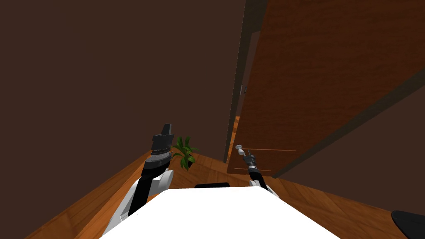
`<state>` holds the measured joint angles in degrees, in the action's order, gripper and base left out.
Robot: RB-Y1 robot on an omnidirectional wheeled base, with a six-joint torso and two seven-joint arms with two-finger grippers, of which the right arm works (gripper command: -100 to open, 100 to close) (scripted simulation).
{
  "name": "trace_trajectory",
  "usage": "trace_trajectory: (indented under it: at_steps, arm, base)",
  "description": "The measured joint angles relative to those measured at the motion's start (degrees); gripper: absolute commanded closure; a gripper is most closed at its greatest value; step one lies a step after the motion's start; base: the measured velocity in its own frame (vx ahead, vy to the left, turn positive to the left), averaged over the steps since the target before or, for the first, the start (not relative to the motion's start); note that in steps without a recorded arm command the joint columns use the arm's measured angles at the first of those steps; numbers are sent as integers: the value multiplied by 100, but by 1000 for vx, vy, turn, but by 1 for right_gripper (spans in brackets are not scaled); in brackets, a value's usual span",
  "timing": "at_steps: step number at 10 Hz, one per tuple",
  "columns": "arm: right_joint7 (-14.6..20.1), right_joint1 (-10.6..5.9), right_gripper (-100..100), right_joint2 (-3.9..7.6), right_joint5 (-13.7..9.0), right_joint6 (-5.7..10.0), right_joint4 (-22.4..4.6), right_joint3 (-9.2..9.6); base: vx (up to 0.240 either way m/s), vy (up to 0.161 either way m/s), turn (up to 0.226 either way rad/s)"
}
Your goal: Pull the door open
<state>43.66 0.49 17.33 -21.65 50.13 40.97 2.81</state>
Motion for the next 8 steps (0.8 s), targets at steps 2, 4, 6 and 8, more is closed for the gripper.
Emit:
trace_trajectory:
  at_steps: [2, 4, 6, 8]
  arm:
    - [147, 16, -100, 12, -52, -98, 86, 21]
    - [193, 29, -100, 32, -51, -61, 45, 31]
    - [198, 15, -100, 16, -50, -27, 14, 35]
    - [409, -113, -100, -12, -138, 18, -177, 81]
  base:
    - [-14, 1, -8]
    - [6, -4, 10]
    - [-21, -1, 9]
    - [-39, -8, 46]
